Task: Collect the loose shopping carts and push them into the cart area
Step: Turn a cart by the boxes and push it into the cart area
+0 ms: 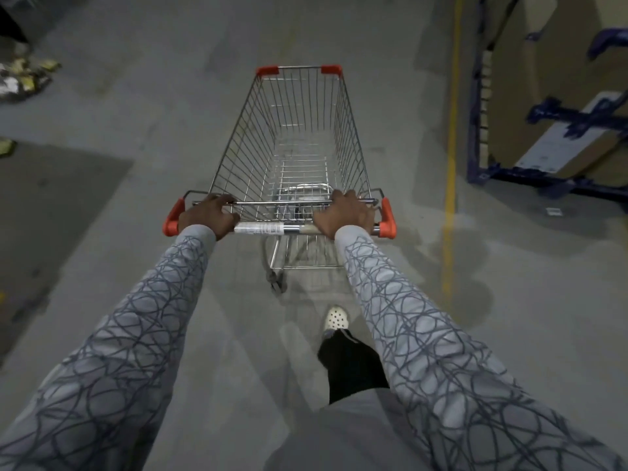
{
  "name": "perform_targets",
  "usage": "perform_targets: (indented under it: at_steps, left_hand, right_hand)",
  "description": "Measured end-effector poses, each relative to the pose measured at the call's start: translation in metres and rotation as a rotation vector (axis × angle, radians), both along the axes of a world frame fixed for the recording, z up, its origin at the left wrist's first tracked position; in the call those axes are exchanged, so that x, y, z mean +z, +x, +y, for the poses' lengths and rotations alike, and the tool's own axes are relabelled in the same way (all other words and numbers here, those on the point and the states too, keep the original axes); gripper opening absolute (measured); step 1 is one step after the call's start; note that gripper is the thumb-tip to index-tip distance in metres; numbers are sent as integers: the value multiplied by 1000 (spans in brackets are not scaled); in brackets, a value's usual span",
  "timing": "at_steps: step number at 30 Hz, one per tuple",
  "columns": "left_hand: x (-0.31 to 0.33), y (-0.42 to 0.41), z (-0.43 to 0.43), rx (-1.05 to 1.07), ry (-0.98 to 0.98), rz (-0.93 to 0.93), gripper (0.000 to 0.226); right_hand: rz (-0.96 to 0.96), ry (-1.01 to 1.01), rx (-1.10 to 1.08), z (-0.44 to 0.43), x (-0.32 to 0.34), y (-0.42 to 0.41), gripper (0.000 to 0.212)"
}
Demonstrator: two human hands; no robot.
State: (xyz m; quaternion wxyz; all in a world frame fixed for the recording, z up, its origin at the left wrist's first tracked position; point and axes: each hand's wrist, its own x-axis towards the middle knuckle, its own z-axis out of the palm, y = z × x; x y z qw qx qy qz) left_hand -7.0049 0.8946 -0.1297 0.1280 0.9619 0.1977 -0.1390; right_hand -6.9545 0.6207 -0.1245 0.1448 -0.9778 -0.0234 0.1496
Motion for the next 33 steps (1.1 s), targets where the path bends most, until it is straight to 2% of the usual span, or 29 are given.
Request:
perform_targets:
  at_steps: [4,12,16,26,33]
  left_hand:
    - [3,66,53,47,-7,-13,61]
    - [4,161,121,168,-38,-15,61]
    - [5,221,176,193,8,-37,57]
    - [5,388,383,134,53,-96,49]
    - [12,499,514,18,25,-5,55]
  right_hand:
    - [5,28,36,53,-1,74,68]
    - [96,0,142,131,11,206,70]
    - [93,-5,175,191,9,275,68]
    - [106,-24,113,396,7,423,67]
    - [130,44,20,517,8,521,61]
